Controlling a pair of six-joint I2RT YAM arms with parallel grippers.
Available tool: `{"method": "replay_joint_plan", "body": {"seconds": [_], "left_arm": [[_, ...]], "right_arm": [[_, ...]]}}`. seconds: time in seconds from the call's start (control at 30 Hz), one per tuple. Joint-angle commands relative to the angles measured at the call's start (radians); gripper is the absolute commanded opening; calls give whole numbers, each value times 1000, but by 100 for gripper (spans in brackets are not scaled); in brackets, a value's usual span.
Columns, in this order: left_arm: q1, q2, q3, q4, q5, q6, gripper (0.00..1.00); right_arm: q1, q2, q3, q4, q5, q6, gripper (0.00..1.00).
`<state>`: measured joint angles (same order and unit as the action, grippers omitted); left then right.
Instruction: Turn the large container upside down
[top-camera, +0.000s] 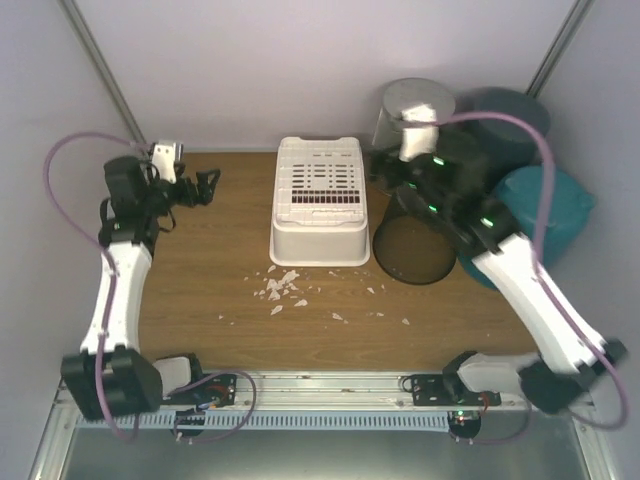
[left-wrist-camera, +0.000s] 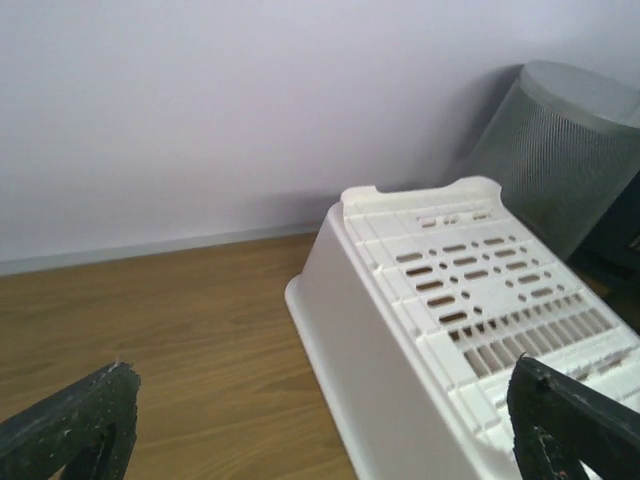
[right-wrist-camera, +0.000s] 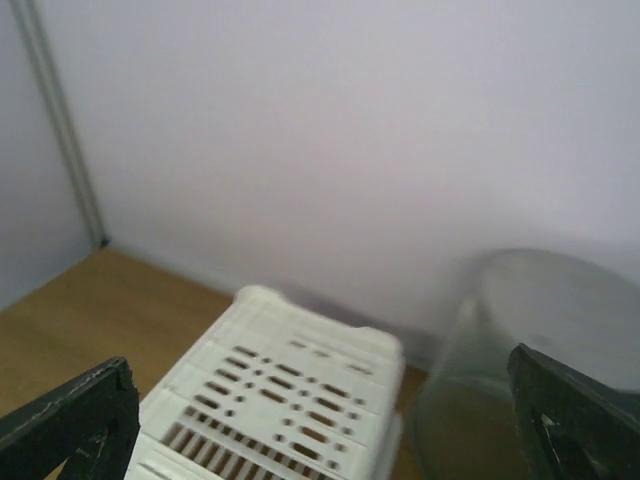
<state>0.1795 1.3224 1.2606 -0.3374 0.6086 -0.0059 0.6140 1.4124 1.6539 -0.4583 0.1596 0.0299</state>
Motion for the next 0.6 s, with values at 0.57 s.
{"method": "replay_joint_plan", "body": {"seconds": [0.57], "left_arm": [[3,-415,-424,176,-244,44,99]], "right_arm": [[-36,-897,-719,-114,377,306,100]]}}
